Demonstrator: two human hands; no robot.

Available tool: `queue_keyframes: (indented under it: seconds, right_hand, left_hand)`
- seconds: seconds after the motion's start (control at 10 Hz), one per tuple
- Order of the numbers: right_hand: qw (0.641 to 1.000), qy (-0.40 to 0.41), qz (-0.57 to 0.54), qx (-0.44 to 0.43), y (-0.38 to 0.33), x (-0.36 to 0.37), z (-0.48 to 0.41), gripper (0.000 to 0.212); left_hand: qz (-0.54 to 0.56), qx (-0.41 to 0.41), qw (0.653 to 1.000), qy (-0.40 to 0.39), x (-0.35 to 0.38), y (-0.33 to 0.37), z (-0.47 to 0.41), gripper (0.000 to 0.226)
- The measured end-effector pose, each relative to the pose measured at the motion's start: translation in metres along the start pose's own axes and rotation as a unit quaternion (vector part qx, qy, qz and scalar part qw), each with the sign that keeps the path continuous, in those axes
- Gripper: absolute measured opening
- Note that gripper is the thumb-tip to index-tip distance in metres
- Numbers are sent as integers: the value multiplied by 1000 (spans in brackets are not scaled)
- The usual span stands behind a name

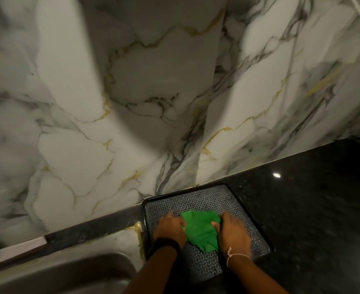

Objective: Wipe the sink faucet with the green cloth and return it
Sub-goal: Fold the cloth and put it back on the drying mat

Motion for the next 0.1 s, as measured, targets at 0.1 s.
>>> queue_keyframes:
  seconds: [0.1]
  right_hand:
    - [996,14,-62,65,-6,-15,8,44]
  left_hand:
    - [-106,45,993,4,-16,-11,21,41]
Point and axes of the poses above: each hand's wrist, its own z-axis away from the middle knuckle, its own x-axis out of the palm, y = z × x, the point moved 7 cm from there along -z, towards the middle knuckle, and after that the axes turned 14 degrees about -x, right-handed, at the moved point
